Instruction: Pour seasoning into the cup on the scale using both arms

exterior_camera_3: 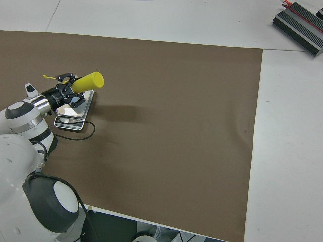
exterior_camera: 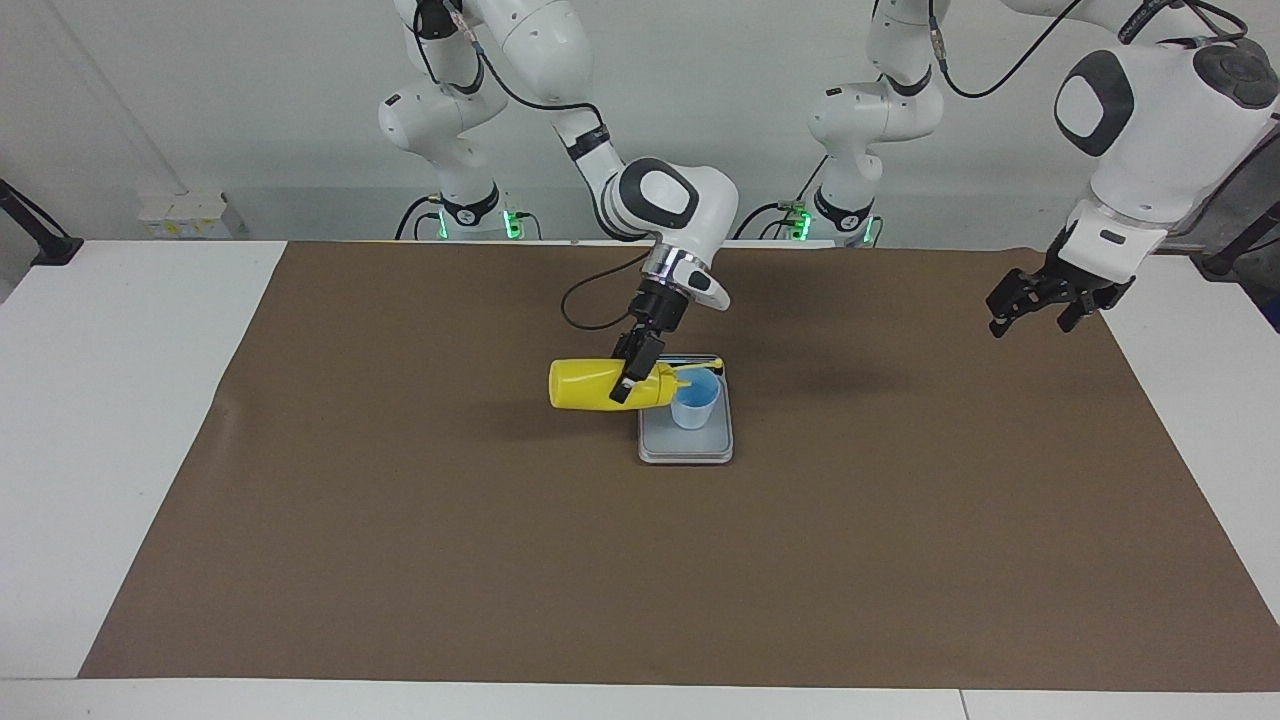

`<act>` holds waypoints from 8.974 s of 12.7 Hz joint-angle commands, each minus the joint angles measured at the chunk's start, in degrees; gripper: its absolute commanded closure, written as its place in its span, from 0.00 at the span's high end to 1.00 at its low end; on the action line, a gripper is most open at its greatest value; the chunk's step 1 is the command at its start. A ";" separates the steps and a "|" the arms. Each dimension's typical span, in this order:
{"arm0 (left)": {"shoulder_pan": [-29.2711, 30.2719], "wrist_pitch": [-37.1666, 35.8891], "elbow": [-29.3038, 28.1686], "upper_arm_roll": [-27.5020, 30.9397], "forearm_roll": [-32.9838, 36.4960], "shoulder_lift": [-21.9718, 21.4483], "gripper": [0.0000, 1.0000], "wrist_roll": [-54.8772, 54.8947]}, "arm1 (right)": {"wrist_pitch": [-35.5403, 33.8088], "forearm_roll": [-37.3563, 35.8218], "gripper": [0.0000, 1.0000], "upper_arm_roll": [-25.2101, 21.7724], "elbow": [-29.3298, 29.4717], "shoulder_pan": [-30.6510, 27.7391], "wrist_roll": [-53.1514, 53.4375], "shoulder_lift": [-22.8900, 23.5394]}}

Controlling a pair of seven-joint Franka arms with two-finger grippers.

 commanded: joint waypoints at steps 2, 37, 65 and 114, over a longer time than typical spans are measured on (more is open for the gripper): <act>-0.26 0.35 -1.70 0.30 0.97 -1.50 1.00 -0.09 | -2.05 -5.46 0.45 0.28 -1.91 0.33 2.74 -0.52; -0.26 0.35 -1.70 0.30 0.97 -1.50 1.00 -0.09 | 42.07 61.04 0.48 0.54 -12.11 -26.03 -11.55 -14.58; -0.26 0.35 -1.70 0.30 0.97 -1.50 1.00 0.00 | 7.00 150.81 0.57 0.19 -11.93 -60.05 -118.99 -6.23; -0.26 0.35 -1.70 0.30 0.97 -1.50 1.00 -0.09 | -29.48 76.54 1.00 0.19 23.93 -43.70 6.78 -16.60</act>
